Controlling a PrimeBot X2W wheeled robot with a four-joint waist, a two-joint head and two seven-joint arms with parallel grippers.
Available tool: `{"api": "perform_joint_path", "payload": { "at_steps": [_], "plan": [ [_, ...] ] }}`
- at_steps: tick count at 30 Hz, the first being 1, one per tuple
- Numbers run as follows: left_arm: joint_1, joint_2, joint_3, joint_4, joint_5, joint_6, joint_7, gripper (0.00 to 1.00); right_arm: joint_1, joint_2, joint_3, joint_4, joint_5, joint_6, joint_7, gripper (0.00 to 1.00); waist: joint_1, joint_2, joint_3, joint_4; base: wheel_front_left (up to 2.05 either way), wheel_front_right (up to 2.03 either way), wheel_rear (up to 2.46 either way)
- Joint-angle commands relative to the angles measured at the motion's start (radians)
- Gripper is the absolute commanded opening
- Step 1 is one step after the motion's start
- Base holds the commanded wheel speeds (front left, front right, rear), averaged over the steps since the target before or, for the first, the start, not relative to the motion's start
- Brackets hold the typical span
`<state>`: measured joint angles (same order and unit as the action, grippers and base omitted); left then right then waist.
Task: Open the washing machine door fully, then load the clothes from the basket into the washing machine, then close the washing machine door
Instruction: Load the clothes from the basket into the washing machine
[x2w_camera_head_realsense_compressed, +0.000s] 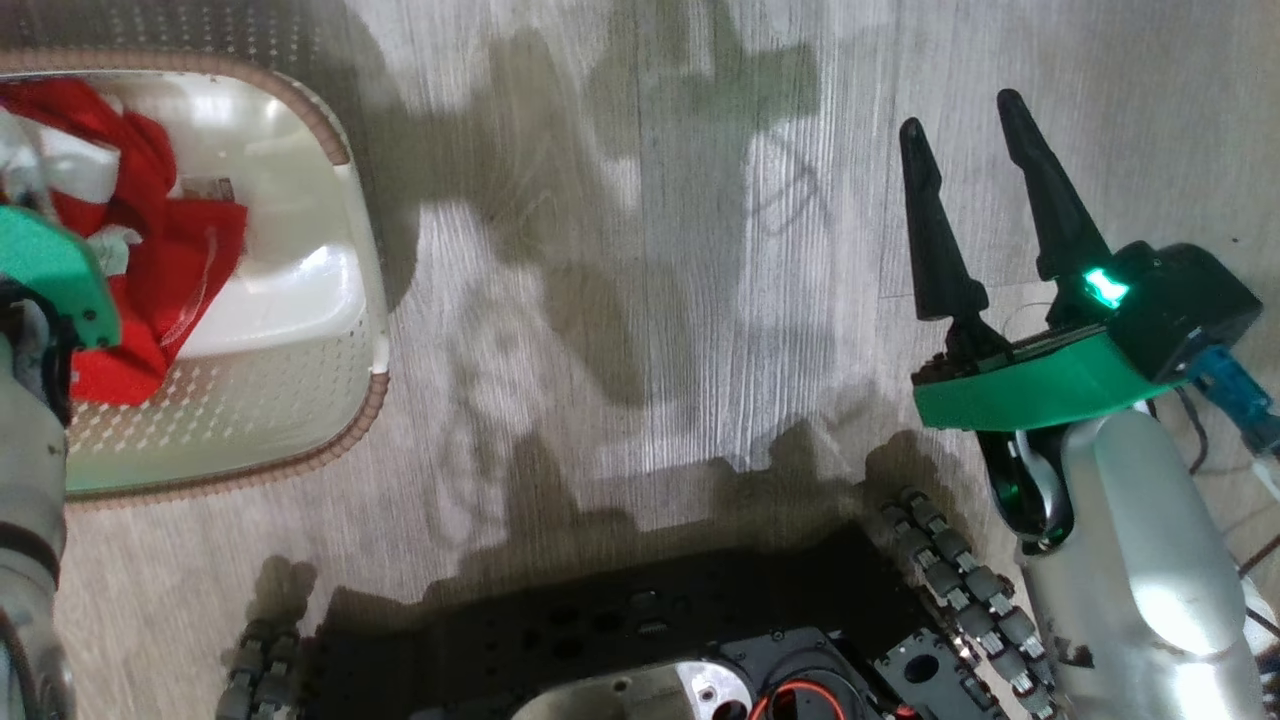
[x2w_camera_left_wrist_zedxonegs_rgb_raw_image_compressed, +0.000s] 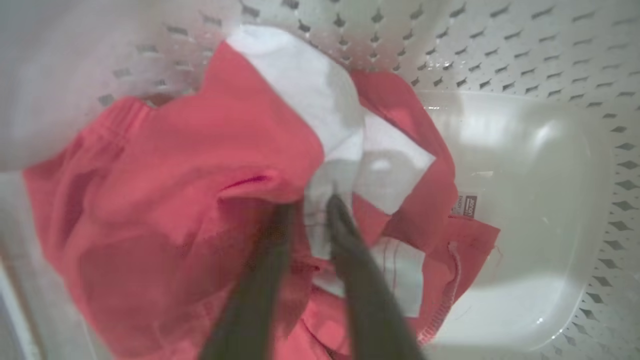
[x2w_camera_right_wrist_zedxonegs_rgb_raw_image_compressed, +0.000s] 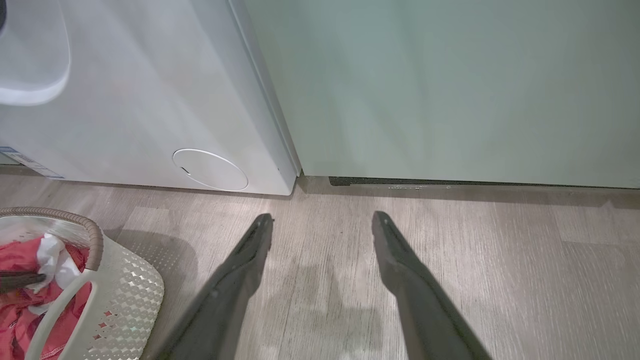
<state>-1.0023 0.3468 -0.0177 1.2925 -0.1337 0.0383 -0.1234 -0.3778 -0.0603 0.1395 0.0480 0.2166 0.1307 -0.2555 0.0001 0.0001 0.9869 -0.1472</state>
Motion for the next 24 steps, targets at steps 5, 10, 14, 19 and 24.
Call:
{"api": "perform_joint_path", "payload": {
  "at_steps": [5, 10, 14, 19, 24],
  "plan": [
    [0.042, 0.036, 0.01, -0.002, -0.019, 0.003, -0.006, 0.0, 0.029, 0.01, 0.012, -0.03, -0.015, 0.0, -0.006, 1.0, -0.0001, -0.0001, -0.01, 0.009, 0.0, 0.0, 0.0],
    [0.061, 0.029, 0.007, -0.002, -0.029, 0.005, -0.012, 0.0, 0.026, 0.01, 0.011, -0.024, -0.018, 0.0, -0.006, 1.0, -0.0001, -0.0001, -0.038, 0.015, 0.0, 0.0, 0.0],
    [0.083, 0.022, 0.003, -0.002, -0.036, 0.002, -0.028, 0.0, 0.025, 0.01, 0.015, -0.017, -0.011, 0.0, -0.006, 1.0, -0.0001, -0.0001, -0.08, 0.018, 0.0, 0.0, 0.0],
    [0.13, 0.008, 0.007, -0.002, -0.052, 0.002, -0.061, 0.0, 0.023, 0.01, 0.02, 0.0, -0.006, 0.0, -0.006, 1.0, -0.0001, -0.0001, -0.156, 0.021, 0.0, 0.0, 0.0],
    [0.2, -0.009, 0.014, -0.002, -0.074, -0.005, -0.084, 0.0, 0.025, 0.01, 0.033, 0.019, 0.003, 0.0, -0.006, 1.0, -0.0001, -0.0001, -0.25, 0.023, 0.0, 0.0, 0.0]
  ]
}}
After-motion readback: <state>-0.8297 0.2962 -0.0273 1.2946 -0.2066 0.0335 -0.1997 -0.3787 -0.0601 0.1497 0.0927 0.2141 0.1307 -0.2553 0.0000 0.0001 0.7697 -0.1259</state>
